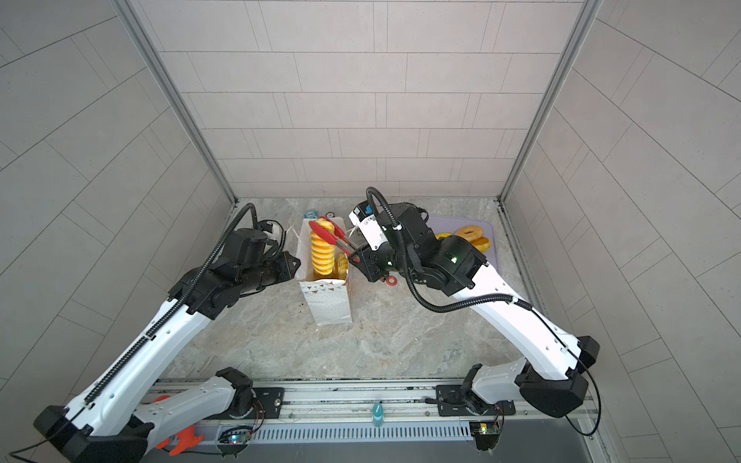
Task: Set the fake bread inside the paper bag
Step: 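Lower the spiral bread into the bag and open the tongs, then carry the empty tongs with the right gripper back to the tray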
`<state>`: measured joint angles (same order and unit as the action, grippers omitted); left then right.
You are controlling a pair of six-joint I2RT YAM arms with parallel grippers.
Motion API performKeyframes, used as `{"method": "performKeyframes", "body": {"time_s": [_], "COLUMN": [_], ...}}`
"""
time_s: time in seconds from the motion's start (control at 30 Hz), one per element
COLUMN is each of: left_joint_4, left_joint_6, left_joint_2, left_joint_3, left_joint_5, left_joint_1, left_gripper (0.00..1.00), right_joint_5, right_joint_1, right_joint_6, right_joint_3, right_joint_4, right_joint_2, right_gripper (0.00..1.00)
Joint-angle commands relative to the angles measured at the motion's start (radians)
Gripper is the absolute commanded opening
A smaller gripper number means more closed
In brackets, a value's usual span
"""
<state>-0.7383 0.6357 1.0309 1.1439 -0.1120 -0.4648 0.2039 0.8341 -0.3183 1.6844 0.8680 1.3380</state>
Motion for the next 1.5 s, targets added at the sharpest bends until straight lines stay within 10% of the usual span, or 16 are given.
{"method": "performKeyframes", "body": {"time_s": [0.0,0.57,1.47], "left_joint_4": [0.000,0.001,0.002], "left_joint_6": [-0.003,0.002,-0.001], "left_joint_2": [-0.003,-0.005,-0.011], "left_joint_3": [-0.004,-0.009,-0.016], "left_joint_5": [0.001,0.000,-0.005], "left_joint_1": [0.006,0.006,0.006], "left_gripper": [0.18,0.18,0.18], "right_joint_5": [-0.020,-0.037,-0.301], "right_joint_1": [0.011,0.027,-0.126], "right_joint_6": [0.019,0.021,0.036], "right_joint_3": [0.009,0.018,0.033], "right_joint_4": [-0.026,-0.018,-0.049], "right_joint_2": [-0.001,0.008,-0.160], "right_gripper": [0.34,0.54,0.51]}}
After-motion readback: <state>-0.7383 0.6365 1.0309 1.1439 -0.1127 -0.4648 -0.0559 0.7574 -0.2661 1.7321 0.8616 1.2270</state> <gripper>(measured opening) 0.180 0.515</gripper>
